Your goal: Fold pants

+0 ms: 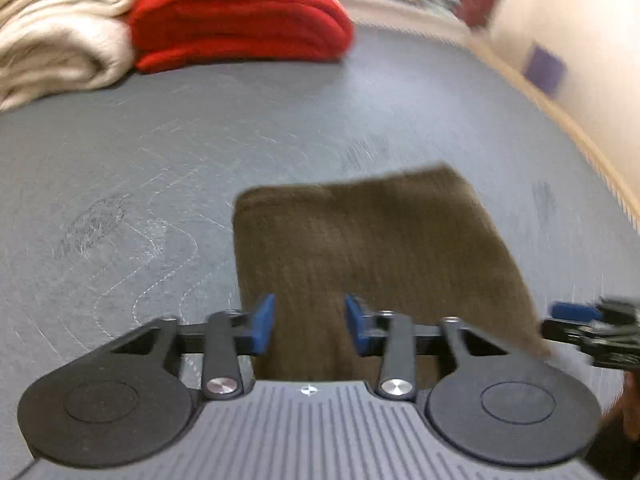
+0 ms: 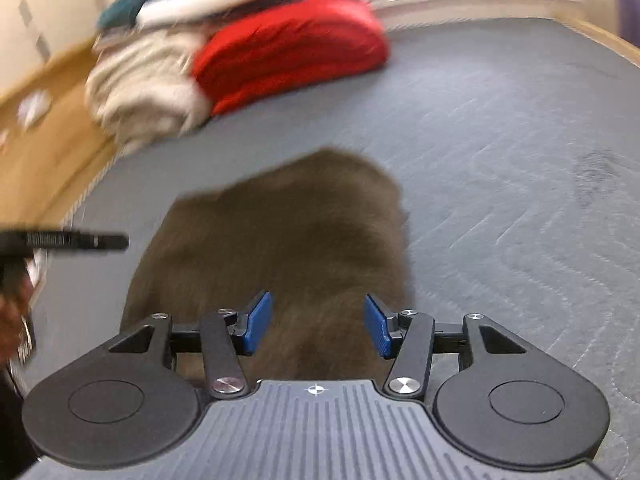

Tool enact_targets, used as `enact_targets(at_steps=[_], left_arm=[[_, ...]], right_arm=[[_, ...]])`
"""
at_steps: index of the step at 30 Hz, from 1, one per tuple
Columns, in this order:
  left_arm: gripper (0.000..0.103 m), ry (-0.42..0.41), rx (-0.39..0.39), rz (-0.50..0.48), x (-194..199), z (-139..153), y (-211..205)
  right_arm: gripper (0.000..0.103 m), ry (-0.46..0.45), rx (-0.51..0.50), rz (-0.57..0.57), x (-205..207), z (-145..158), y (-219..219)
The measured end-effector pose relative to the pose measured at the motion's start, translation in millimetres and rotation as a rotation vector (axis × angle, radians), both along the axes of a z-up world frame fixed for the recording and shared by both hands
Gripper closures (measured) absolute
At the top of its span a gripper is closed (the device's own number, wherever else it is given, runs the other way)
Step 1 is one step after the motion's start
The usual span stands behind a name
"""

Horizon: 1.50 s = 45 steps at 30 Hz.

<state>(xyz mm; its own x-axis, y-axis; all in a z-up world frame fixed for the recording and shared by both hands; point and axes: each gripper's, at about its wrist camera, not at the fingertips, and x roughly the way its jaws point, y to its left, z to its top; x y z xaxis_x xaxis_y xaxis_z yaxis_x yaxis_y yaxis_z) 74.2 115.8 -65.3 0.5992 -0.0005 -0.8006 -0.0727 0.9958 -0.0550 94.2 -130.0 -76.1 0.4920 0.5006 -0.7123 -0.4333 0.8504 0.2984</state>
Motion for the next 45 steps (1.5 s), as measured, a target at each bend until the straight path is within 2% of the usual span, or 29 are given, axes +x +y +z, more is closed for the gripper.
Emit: enact_targets(at_steps=[1,3,7,11,14,22,26,29,34,41,45], left_arm=[[0.076,0.006,0.028,-0.038,-5,7,-6],[0.076,0.014,0.091,-0.096,-19,8,-23],[0.076,0.037,0.092,-0.108,-22,-5,-27],[0.076,0.134,0.091,-0.025,-6,-37,-15],[0.076,0.175,0.063,0.003,4,-47,-7],[0.075,0.194,0.072,0.012,9,-53,-3],[0.075,0.171,0.088,0.021,7,-49,-9],[0.075,0.104,0.126,0.03,4,-38,-10],[0.075,0.018,0.069,0.069,7,-24,-4],[0.077,-0.045,0.05,0.101,21,-14,-8],[0.078,-0.026,0.045,0.108,32,-18,-11]], right_arm=[[0.053,0.042,-0.072,0.025,0,-9,6],[0.052,0.08,-0.143,0.042,-1,-24,7],[0.052,0.098,-0.108,0.022,0,-23,1],[0.052,0.089,-0.117,0.017,-10,-27,-1],[0.052,0.081,-0.113,0.01,-10,-28,-2],[0.044,0.086,-0.107,-0.014,-10,-25,-6],[0.045,-0.004,-0.097,-0.041,-16,-8,-6],[0.045,-0.1,-0.03,-0.086,-18,10,-11],[0.045,-0.274,0.014,-0.125,-7,31,-6],[0.045,-0.321,-0.002,-0.111,41,36,27],[0.045,-0.323,-0.049,-0.105,76,27,46]])
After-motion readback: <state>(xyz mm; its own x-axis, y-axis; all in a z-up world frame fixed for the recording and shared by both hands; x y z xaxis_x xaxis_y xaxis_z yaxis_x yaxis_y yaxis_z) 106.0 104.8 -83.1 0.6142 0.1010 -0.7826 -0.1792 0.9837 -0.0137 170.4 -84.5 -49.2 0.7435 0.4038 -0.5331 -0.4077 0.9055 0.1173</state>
